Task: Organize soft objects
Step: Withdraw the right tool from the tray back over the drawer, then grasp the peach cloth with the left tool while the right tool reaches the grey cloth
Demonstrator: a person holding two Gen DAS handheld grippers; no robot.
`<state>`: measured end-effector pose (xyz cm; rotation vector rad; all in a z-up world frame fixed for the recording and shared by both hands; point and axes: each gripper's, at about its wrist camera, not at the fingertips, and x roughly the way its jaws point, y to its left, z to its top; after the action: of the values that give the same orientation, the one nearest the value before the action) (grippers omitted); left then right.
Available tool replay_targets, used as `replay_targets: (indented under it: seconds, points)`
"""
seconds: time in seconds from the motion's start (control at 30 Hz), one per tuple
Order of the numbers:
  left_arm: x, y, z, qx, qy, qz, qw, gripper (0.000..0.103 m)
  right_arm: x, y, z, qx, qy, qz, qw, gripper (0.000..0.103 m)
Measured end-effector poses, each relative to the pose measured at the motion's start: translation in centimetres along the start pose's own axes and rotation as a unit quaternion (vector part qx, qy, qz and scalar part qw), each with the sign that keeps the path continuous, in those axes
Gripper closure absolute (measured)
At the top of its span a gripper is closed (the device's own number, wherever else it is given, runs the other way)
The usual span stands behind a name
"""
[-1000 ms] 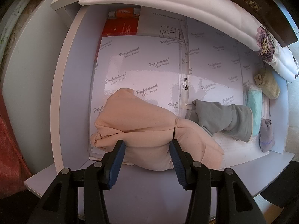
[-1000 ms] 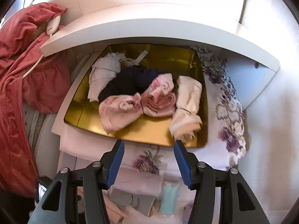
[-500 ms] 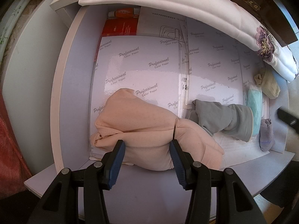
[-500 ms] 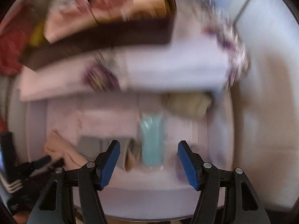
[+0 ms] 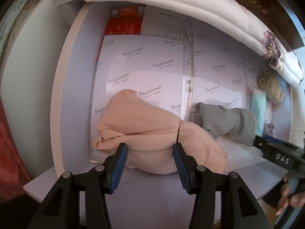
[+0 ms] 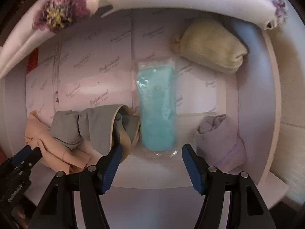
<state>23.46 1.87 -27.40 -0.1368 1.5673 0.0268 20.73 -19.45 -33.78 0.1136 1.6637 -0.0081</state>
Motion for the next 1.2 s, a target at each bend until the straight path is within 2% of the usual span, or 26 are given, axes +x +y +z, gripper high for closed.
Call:
replay_targets:
  seconds: [0.07, 0.17, 0.27, 0.37, 0.53, 0.63, 0.73, 0.83, 0.9, 0.93, 1.0, 1.03, 1.07, 1.13, 1.2]
  points:
    - [-0.1, 0.6, 0.2, -0.017, 0.006, -0.016, 0.9997, 0.053, 0.4, 0.2, -0.1, 0.000, 0.002, -0.001, 1.000, 0.037]
    - [-0.8, 1.3, 0.8, -0.044, 0.015, -0.065, 0.9968, 0.053, 0.6, 0.2, 0.0, 0.003, 0.001, 0.006, 1.000, 0.036]
    - [-2.3, 1.4, 1.9, -0.047, 0.015, -0.102, 0.9935, 0.053, 0.8, 0.0, 0.6, 0.007, 0.002, 0.007, 1.000, 0.036]
    - [-3.4, 0.9, 3.1, -0.019, 0.016, -0.087, 0.9959, 0.053, 1.2, 0.0, 0.9, 0.009, 0.005, 0.007, 1.000, 0.035]
    - [-3.2, 0.1, 3.9, 0.045, 0.046, -0.050, 0.9967, 0.053, 2.1, 0.5, 1.5, 0.010, 0.007, 0.009, 1.000, 0.035]
    - [-2.7, -0.8, 4.1, 0.116, 0.055, 0.005, 0.9917, 0.053, 2.5, 0.5, 1.7, 0.009, 0.007, 0.009, 1.000, 0.034]
    - [-3.1, -1.8, 4.4, 0.180, 0.045, 0.028, 0.9822, 0.053, 2.8, 0.6, 1.8, 0.010, 0.008, 0.010, 1.000, 0.034]
    - [-4.0, -3.5, 4.5, 0.273, 0.030, 0.045, 0.9604, 0.053, 3.1, 0.8, 1.9, 0.010, 0.009, 0.009, 1.000, 0.034]
    - [-4.5, -4.8, 4.2, 0.345, 0.027, 0.052, 0.9368, 0.053, 3.2, 0.9, 2.1, 0.010, 0.009, 0.009, 1.000, 0.034]
    - [-4.5, -5.2, 4.1, 0.369, 0.032, 0.050, 0.9274, 0.053, 3.3, 1.0, 2.2, 0.010, 0.010, 0.009, 1.000, 0.034]
    - [-4.3, -5.9, 3.7, 0.425, 0.048, 0.054, 0.9025, 0.053, 3.7, 1.2, 2.4, 0.011, 0.010, 0.009, 1.000, 0.034]
    - [-4.2, -5.9, 3.7, 0.438, 0.054, 0.053, 0.8959, 0.053, 3.7, 1.3, 2.4, 0.011, 0.010, 0.009, 1.000, 0.034]
    - [-3.9, -5.9, 3.5, 0.457, 0.069, 0.049, 0.8854, 0.053, 3.8, 1.3, 2.4, 0.011, 0.010, 0.010, 1.000, 0.034]
    - [-3.5, -5.6, 3.4, 0.479, 0.087, 0.045, 0.8722, 0.053, 3.8, 1.3, 2.4, 0.011, 0.010, 0.010, 1.000, 0.034]
    - [-3.0, -5.1, 3.7, 0.486, 0.097, 0.042, 0.8674, 0.053, 3.7, 1.2, 2.4, 0.011, 0.011, 0.011, 1.000, 0.034]
